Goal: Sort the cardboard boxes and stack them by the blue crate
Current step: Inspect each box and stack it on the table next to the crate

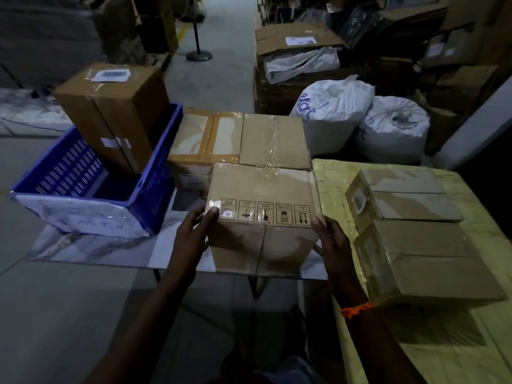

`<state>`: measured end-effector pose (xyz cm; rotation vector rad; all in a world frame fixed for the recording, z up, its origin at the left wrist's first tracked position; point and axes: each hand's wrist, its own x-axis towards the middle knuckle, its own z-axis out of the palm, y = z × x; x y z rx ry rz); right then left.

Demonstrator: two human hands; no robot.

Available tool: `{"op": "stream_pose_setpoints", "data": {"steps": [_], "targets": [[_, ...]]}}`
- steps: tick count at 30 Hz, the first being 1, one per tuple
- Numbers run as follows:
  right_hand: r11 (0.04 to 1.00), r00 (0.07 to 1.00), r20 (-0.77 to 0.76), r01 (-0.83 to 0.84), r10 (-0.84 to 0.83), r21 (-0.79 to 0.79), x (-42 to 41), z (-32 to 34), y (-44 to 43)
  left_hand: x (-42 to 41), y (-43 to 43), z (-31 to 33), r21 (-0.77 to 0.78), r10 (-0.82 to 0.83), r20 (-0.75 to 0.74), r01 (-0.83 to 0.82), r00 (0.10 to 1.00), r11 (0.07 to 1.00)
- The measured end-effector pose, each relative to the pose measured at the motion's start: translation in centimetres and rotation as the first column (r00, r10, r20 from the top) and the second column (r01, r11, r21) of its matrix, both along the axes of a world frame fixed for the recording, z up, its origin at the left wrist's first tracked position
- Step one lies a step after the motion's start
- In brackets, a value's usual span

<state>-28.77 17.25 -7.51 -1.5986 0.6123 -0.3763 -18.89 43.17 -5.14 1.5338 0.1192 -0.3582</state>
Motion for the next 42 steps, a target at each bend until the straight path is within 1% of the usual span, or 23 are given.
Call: {"op": "stream_pose_setpoints", "data": {"steps": [3, 6, 8, 10, 12, 15, 18, 20, 23, 26, 29, 32, 34, 36, 38, 39, 40, 41, 42], "targets": [[0.999, 0.999, -0.03, -0.025, 0.027, 0.043, 0.0, -0.1, -0.2, 0.1, 0.2, 0.0, -0.009, -0.041, -0.031, 0.041, 0.999, 0.999], [0.993, 0.993, -0.064, -0.094, 0.099, 0.078, 0.5, 1.1, -0.7, 1.3, 0.9, 0.7, -0.021, -0.151, -0.075, 0.15, 0.986, 0.989], [0.988, 0.986, -0.079, -0.144, 0.148, 0.06, 1.3, 1.7, -1.5, 2.7, 1.1, 1.6, 0.02, -0.196, -0.076, 0.198, 0.978, 0.98], [0.983, 0.977, -0.108, -0.185, 0.184, 0.001, 2.4, 2.4, -2.3, 4.1, 0.8, 2.6, 0.083, -0.227, -0.05, 0.23, 0.973, 0.97], [0.978, 0.972, -0.13, -0.204, 0.197, -0.038, 3.8, 2.9, -3.0, 5.1, 0.0, 3.7, 0.081, -0.22, -0.027, 0.222, 0.975, 0.972], [0.974, 0.964, -0.15, -0.225, 0.219, -0.026, 6.0, 3.9, -3.8, 6.2, -0.7, 4.6, 0.078, -0.212, -0.033, 0.214, 0.977, 0.974], [0.963, 0.947, -0.179, -0.27, 0.268, 0.012, 7.2, 4.7, -3.8, 6.4, -1.0, 4.7, 0.125, -0.312, -0.068, 0.319, 0.948, 0.94], [0.957, 0.944, -0.161, -0.29, 0.289, 0.016, 7.3, 4.9, -3.3, 6.1, -1.0, 4.5, 0.109, -0.317, -0.081, 0.324, 0.945, 0.94], [0.962, 0.955, -0.123, -0.273, 0.269, -0.023, 6.4, 4.8, -2.6, 5.4, -0.5, 4.2, 0.08, -0.329, -0.051, 0.332, 0.943, 0.94], [0.984, 0.982, -0.067, -0.174, 0.176, 0.034, 5.0, 4.7, -1.5, 4.5, 0.9, 3.6, 0.029, -0.279, -0.011, 0.279, 0.96, 0.96], [0.986, 0.995, -0.029, -0.086, 0.091, 0.146, 3.7, 4.6, -0.6, 2.9, 2.5, 3.0, -0.064, -0.207, 0.043, 0.209, 0.977, 0.976], [0.966, 0.995, -0.059, -0.062, 0.08, 0.251, 2.2, 3.8, -0.4, 0.9, 3.9, 1.9, -0.179, -0.158, 0.067, 0.167, 0.985, 0.97], [0.959, 0.996, -0.057, -0.056, 0.074, 0.278, 1.2, 2.6, 0.2, -0.6, 4.6, 0.4, -0.204, -0.147, 0.07, 0.159, 0.987, 0.966], [0.96, 0.997, -0.053, -0.046, 0.063, 0.276, 0.1, 1.3, 1.1, -2.0, 5.3, -1.6, -0.132, -0.161, 0.117, 0.176, 0.98, 0.976], [0.972, 0.994, -0.073, -0.063, 0.082, 0.226, -0.8, -0.2, 1.8, -3.1, 5.7, -3.1, -0.089, -0.158, 0.138, 0.171, 0.978, 0.981], [0.981, 0.992, -0.09, -0.075, 0.092, 0.18, -1.2, -0.8, 2.1, -3.4, 5.7, -3.4, -0.096, -0.138, 0.11, 0.148, 0.984, 0.984], [0.989, 0.99, -0.105, -0.084, 0.097, 0.124, -1.5, -1.4, 2.4, -3.9, 5.6, -3.4, -0.108, -0.099, 0.049, 0.103, 0.994, 0.989], [0.993, 0.988, -0.118, -0.09, 0.098, 0.072, -1.9, -2.2, 2.7, -4.3, 5.5, -3.7, -0.135, -0.059, -0.042, 0.053, 0.997, 0.989], [0.995, 0.987, -0.128, -0.093, 0.096, 0.031, -2.3, -2.8, 2.9, -4.8, 5.5, -3.9, -0.15, -0.034, -0.092, 0.02, 0.995, 0.988]]}}
